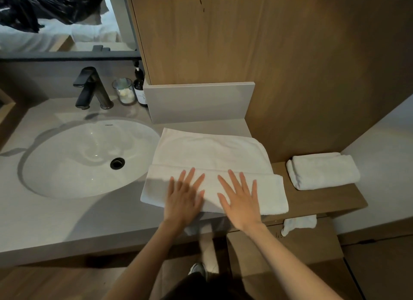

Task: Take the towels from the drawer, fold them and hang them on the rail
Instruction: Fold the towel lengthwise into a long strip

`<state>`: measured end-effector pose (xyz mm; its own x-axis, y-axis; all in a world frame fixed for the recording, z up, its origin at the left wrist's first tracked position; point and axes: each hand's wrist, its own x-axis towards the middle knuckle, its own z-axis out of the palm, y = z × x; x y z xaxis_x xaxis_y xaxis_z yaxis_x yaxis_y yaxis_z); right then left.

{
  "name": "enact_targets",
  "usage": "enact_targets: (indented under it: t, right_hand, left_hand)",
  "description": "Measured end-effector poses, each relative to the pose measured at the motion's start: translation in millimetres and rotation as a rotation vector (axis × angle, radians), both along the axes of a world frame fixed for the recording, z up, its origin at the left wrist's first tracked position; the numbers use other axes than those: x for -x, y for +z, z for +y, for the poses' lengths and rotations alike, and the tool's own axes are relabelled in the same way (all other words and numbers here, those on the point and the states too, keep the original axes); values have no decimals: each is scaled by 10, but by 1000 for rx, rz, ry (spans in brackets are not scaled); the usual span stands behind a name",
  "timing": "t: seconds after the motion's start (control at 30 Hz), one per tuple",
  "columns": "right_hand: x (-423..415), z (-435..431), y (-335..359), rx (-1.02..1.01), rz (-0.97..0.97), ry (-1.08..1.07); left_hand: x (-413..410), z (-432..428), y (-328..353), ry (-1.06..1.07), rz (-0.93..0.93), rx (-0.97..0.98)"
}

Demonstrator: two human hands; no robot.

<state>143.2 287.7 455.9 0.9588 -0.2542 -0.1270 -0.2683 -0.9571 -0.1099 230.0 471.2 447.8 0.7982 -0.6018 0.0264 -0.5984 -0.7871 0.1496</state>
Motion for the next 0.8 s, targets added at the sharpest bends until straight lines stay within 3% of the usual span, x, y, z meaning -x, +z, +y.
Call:
enact_targets:
  t: [0.2, 0.53, 0.8]
  right_hand:
    - [377, -562, 38, 27, 33, 20]
    - [537, -778, 83, 26, 128, 215]
    - [775, -816, 220, -7, 127, 261]
  left_hand:
    - [-237, 631, 30, -2, 12, -7]
    - [31, 862, 91, -150, -40, -88]
    - [348, 1101, 179, -158, -1, 8]
